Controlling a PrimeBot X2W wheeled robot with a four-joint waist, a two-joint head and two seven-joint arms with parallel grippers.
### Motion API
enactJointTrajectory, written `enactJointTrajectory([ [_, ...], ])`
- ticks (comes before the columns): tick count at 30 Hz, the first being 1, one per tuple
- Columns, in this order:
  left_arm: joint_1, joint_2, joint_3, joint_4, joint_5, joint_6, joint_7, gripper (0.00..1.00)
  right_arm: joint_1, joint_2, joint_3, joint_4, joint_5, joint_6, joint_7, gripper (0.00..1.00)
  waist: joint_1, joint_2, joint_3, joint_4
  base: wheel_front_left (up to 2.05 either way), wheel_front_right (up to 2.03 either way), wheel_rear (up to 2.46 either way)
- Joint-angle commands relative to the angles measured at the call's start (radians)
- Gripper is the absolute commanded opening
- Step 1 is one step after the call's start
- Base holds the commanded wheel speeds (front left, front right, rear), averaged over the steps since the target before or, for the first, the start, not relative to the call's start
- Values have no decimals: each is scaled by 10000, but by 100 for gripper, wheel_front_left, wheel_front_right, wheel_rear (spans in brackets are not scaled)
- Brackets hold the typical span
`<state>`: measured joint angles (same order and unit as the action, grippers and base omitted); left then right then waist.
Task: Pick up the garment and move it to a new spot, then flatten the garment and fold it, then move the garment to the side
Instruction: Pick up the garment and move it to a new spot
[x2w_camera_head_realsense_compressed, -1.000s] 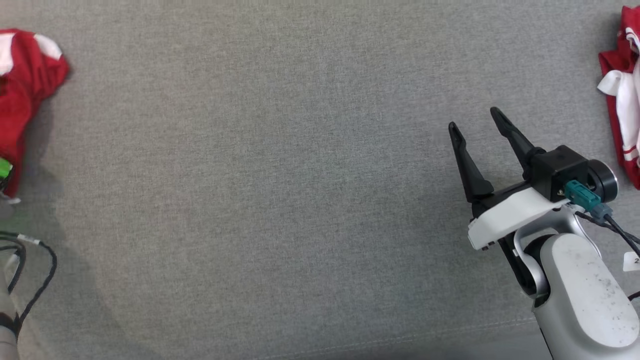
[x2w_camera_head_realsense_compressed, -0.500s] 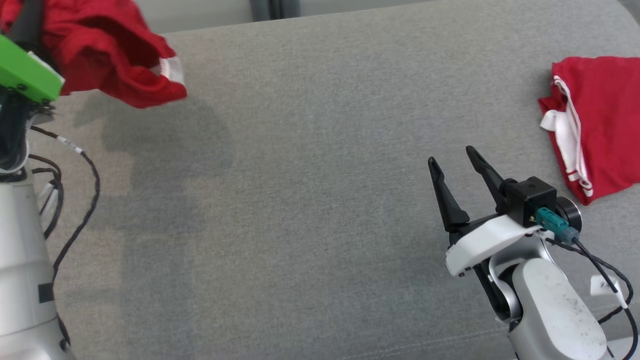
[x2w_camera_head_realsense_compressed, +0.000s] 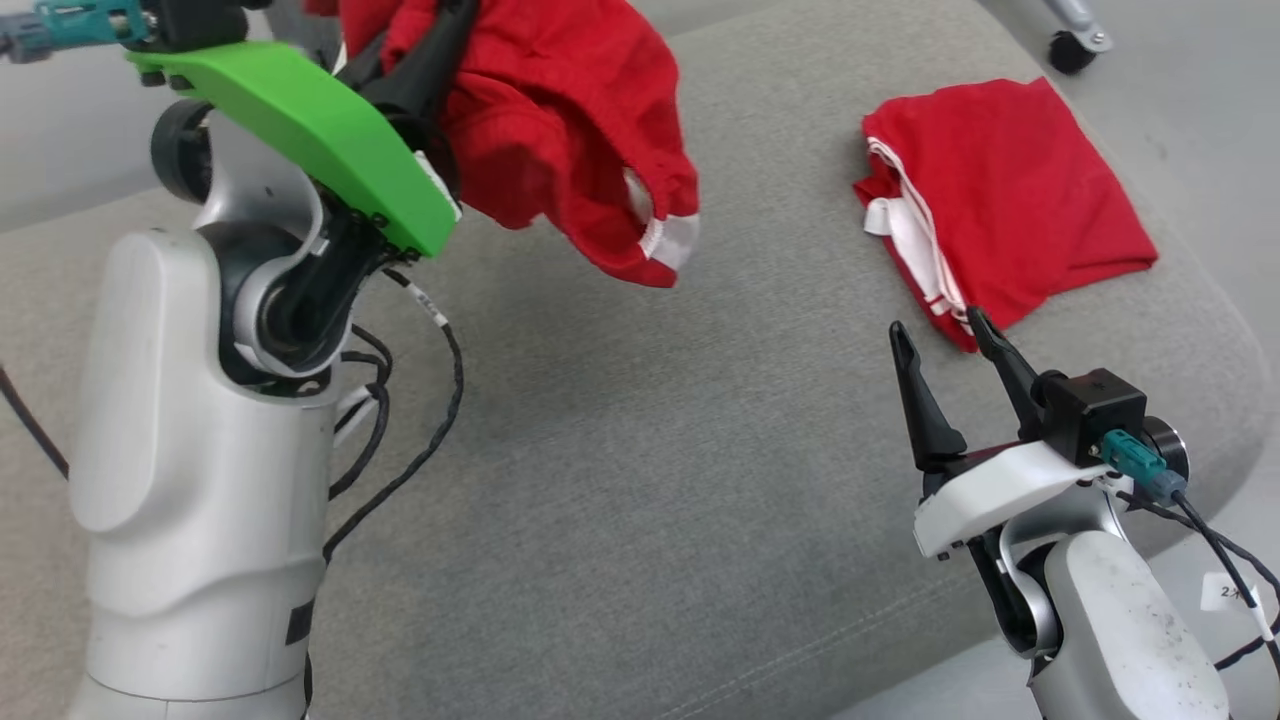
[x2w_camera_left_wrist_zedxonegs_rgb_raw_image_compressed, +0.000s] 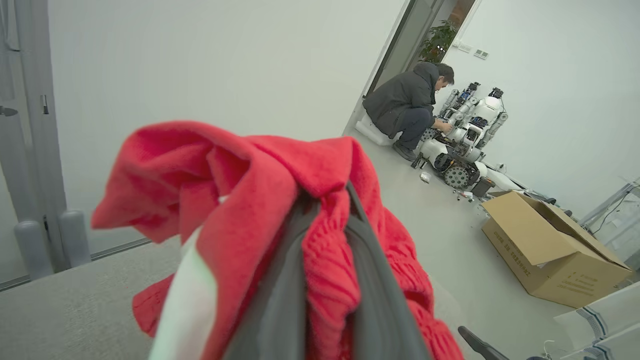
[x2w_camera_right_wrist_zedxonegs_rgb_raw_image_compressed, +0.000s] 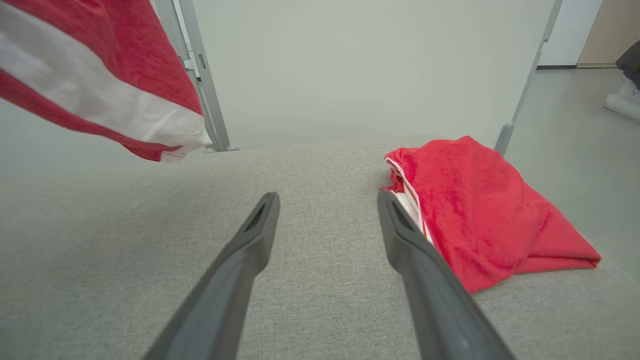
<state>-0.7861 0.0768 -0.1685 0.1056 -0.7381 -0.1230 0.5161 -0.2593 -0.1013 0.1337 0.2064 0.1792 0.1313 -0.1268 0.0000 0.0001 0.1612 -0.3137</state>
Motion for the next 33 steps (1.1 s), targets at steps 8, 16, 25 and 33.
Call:
enactJointTrajectory([
  [8,787,331,-1046,1288,1405,15,-944,0,159,230,-78,47,113,-10,-252,100,0,-1,624,-1466,0,0,0],
  [16,1670,901,-2055,4195,3087,102,-2734,0,103,368,-89,223,96,-10,-383,100,0,-1,900,-1290,0,0,0],
  [25,1644,400,-1924,5656,3001,81,-5354,100,6,336,-117,245,-47,-10,-359,100,0,-1,533,-457,0,0,0],
  [33,2466,362,-1177,5175,2545,295,-7552,100,234,62,-502,-10,-142,-10,-239,100,0,-1,-73,520,0,0,0],
])
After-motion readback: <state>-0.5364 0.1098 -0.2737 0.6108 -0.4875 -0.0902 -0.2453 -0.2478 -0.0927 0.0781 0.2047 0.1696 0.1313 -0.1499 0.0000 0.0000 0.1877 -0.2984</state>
